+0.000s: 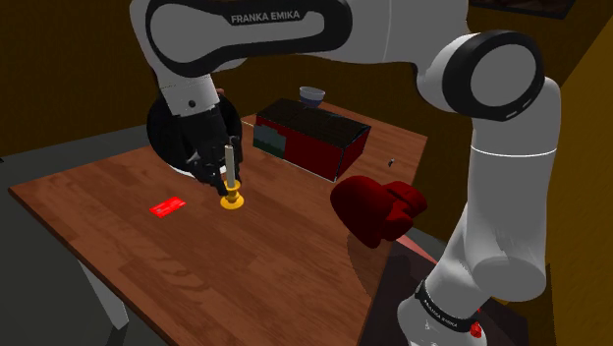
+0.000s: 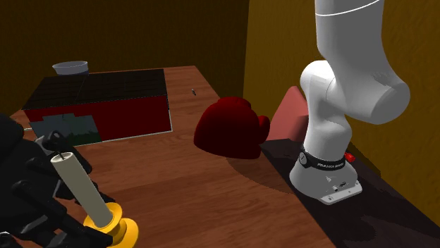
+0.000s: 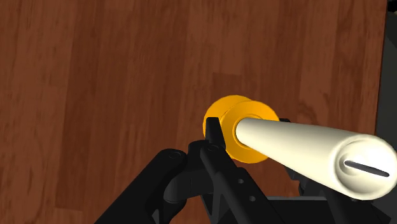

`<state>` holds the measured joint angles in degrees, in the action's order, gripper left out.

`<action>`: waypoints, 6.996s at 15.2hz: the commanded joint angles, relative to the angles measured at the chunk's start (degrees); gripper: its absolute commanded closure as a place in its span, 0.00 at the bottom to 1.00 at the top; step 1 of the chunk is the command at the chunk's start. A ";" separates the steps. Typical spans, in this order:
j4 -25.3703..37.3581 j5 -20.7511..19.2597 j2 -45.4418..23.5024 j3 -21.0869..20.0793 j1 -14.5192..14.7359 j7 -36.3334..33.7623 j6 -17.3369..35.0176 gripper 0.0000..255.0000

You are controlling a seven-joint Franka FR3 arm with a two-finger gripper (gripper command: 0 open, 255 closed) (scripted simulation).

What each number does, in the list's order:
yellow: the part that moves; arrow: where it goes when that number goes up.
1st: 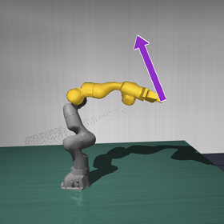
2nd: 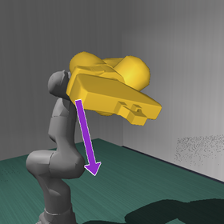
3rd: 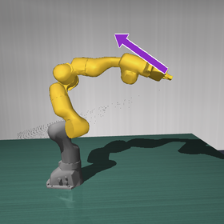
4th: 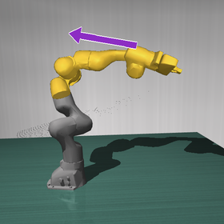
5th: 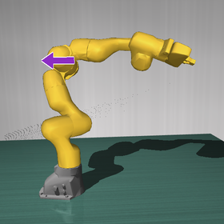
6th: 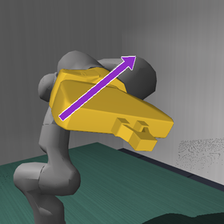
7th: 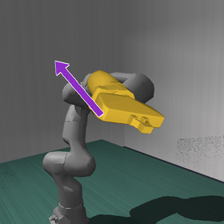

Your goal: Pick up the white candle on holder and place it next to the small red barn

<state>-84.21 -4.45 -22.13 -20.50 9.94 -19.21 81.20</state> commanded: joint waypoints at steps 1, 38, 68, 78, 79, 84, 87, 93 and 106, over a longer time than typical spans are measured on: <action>1.35 0.06 0.15 -0.05 0.07 -0.01 -1.51 1.00; -0.82 -3.05 14.00 7.01 -13.61 21.98 -11.62 1.00; -11.23 -9.92 14.44 17.30 -26.47 43.33 2.32 1.00; -17.79 -9.96 13.62 17.38 -26.67 41.75 9.54 1.00; -18.37 -9.98 13.47 17.39 -26.68 41.59 10.24 1.00; -21.03 -10.11 12.56 17.44 -26.77 40.81 13.73 1.00; -22.46 -10.23 11.88 17.47 -26.81 40.33 15.79 1.00; -24.98 -10.52 10.24 17.55 -26.89 39.36 19.84 1.00; -28.73 -11.52 5.63 17.42 -27.33 37.22 27.92 1.00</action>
<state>-111.97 -15.92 -10.07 -3.31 -17.15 18.21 104.65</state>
